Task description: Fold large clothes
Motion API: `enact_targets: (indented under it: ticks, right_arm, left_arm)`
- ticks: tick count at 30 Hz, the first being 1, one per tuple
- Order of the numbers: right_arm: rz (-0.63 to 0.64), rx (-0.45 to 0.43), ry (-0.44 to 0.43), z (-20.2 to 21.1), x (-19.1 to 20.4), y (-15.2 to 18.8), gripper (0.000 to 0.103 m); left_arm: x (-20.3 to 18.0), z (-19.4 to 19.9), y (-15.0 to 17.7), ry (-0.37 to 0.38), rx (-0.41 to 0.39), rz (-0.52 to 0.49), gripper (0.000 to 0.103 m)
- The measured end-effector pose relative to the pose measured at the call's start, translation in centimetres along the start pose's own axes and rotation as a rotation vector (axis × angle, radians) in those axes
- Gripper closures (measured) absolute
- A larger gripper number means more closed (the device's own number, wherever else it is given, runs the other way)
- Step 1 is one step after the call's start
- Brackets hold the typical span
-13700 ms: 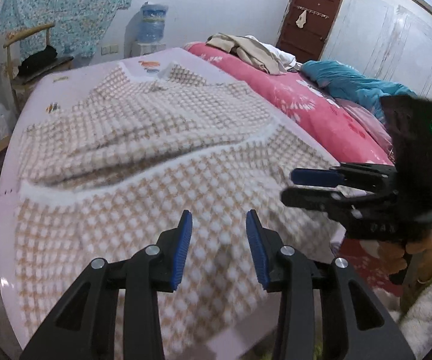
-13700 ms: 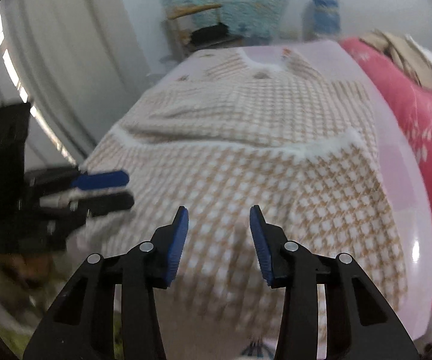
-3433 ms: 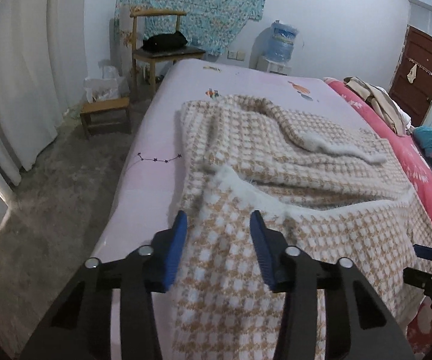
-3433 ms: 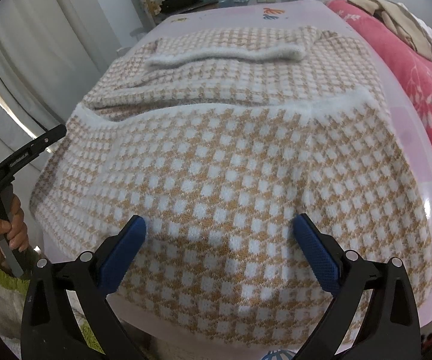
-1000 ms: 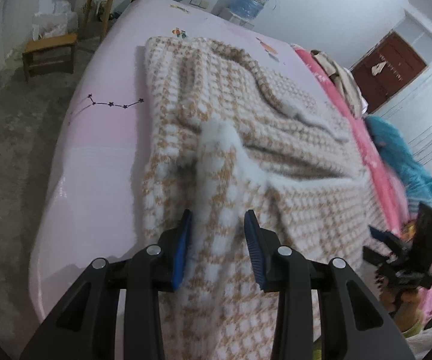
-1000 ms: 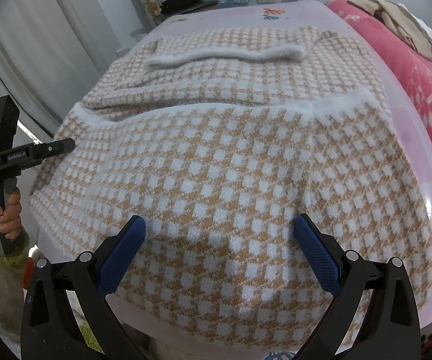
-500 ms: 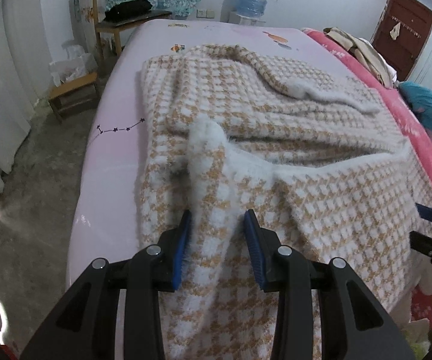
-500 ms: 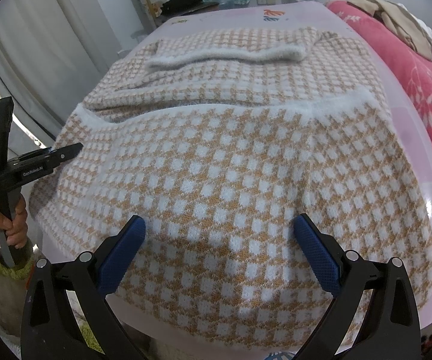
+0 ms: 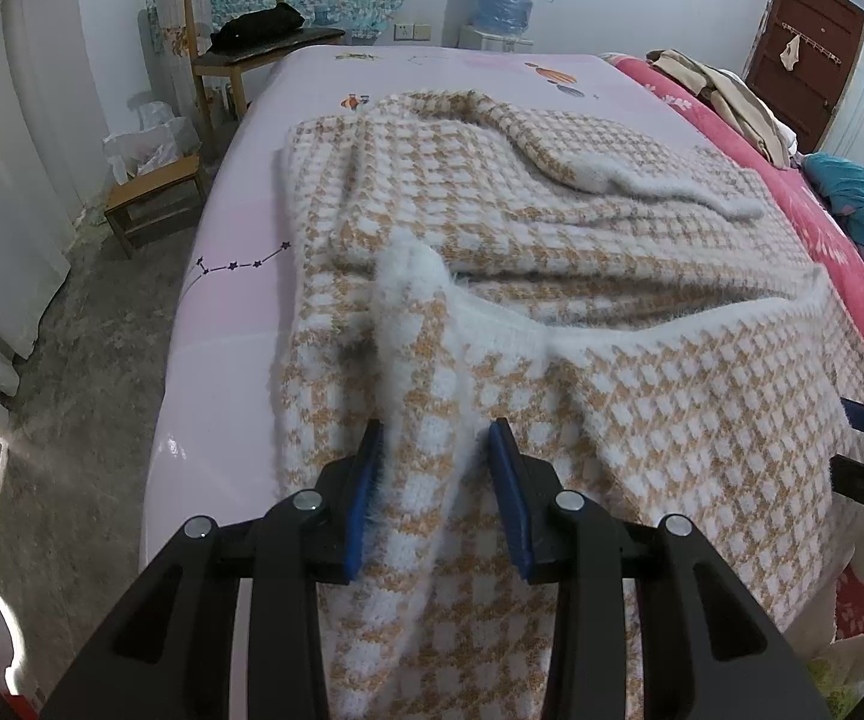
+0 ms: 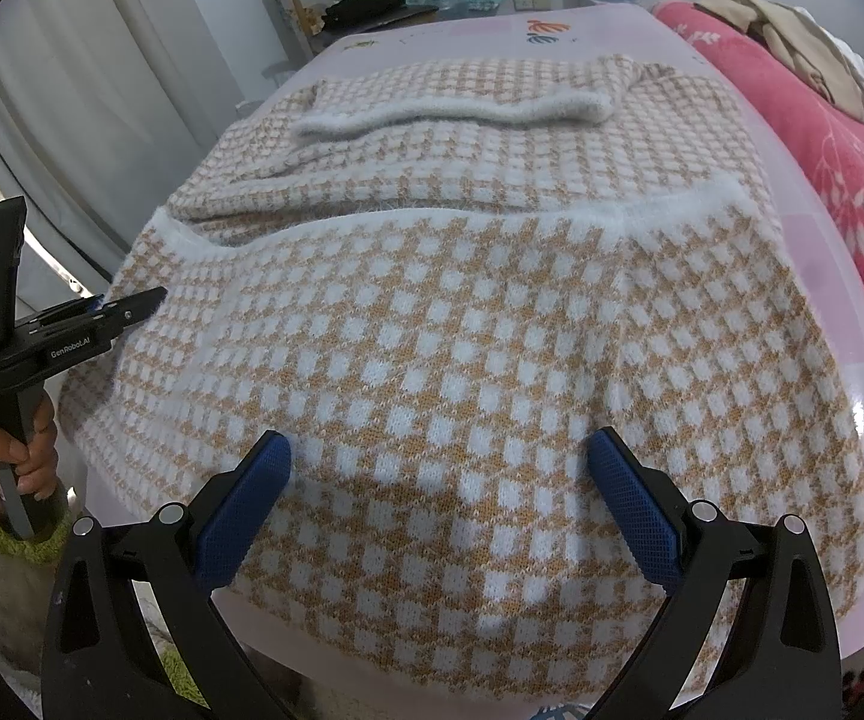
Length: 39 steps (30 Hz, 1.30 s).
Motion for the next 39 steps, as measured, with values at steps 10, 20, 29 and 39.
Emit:
enact_targets:
  ticks: [10, 20, 29, 39]
  right_arm:
    - [0.000, -0.001, -0.001, 0.0, -0.1, 0.1, 0.008]
    - [-0.001, -0.002, -0.001, 0.1, 0.0, 0.2, 0.008]
    - [-0.021, -0.020, -0.036, 1.1, -0.7, 0.1, 0.008]
    - [-0.114, -0.157, 0.019, 6.1, -10.4, -2.6, 0.013]
  left_arm:
    - [0.0, -0.1, -0.1, -0.007, 0.000, -0.001, 0.068]
    - [-0.4, -0.1, 0.0, -0.030, -0.001, -0.007, 0.068]
    - [-0.5, -0.1, 0.0, -0.048, -0.003, -0.016, 0.068]
    - [-1.5, -0.3, -0.1, -0.120, 0.009, -0.077, 0.068]
Point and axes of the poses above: each gripper's, at about its wrist camera, not at the fingertips, and z roughly against the way its jaws point, x to its left, y to its underside, the point moved 3 cm from there along -z, roughly the way its jaws point, and after that the axes turned 5 degrees about y, right-handed, at the moved point
